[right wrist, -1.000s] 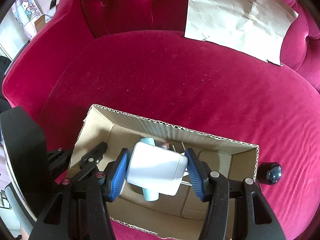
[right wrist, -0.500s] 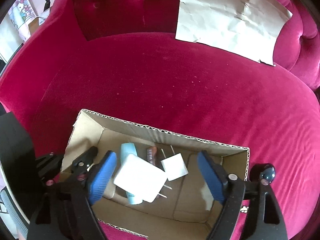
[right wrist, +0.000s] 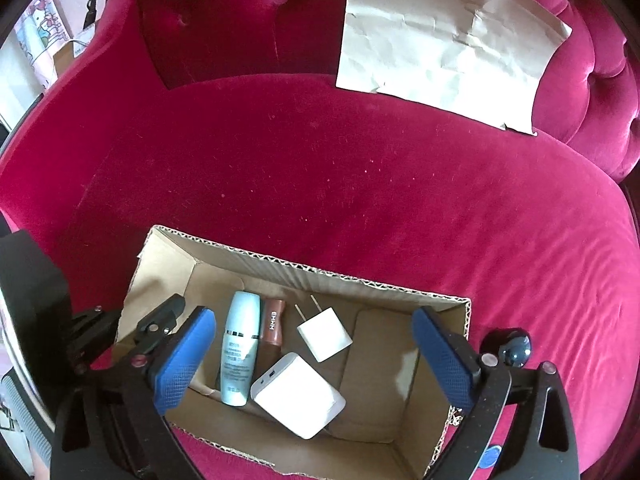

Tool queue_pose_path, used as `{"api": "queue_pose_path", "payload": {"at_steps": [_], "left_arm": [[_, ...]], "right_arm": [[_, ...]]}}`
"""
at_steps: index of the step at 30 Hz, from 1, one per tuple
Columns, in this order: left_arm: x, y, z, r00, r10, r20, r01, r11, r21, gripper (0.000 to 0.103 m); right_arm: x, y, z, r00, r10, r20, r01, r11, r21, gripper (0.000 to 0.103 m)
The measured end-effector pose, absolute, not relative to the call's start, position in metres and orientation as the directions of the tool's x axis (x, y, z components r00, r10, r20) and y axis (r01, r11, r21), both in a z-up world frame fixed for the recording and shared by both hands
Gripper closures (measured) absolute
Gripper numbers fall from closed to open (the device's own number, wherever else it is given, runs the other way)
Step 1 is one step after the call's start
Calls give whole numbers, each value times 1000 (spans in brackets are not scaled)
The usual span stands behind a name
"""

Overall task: Organize rigid objects
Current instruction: 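Open the right tool to drop the charger into the box, then move the right tool back to the black dome-shaped object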

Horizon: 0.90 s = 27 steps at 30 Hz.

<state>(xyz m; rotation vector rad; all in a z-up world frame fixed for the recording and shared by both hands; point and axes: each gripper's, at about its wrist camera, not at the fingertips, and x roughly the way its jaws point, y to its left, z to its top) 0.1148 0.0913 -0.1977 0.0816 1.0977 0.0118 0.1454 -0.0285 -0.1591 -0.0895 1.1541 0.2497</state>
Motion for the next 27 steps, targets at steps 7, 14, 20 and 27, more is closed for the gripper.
{"api": "queue_pose_path", "payload": {"at_steps": [7, 14, 20, 27], "left_arm": [[115, 90, -197, 456, 53, -888, 33, 997, 76, 99], [114, 89, -196, 457, 55, -888, 34, 996, 79, 99], [113, 88, -196, 458, 55, -887, 36, 996, 80, 99], [114, 88, -195, 457, 56, -888, 37, 996, 81, 98]], "right_arm": [[140, -34, -147, 406, 168, -898, -246, 967, 69, 2], [136, -44, -132, 445, 183, -877, -243, 967, 79, 2], [130, -60, -120, 484, 174, -858, -234, 970, 64, 2], [136, -83, -115, 505, 129, -854, -183, 982, 40, 2]]}}
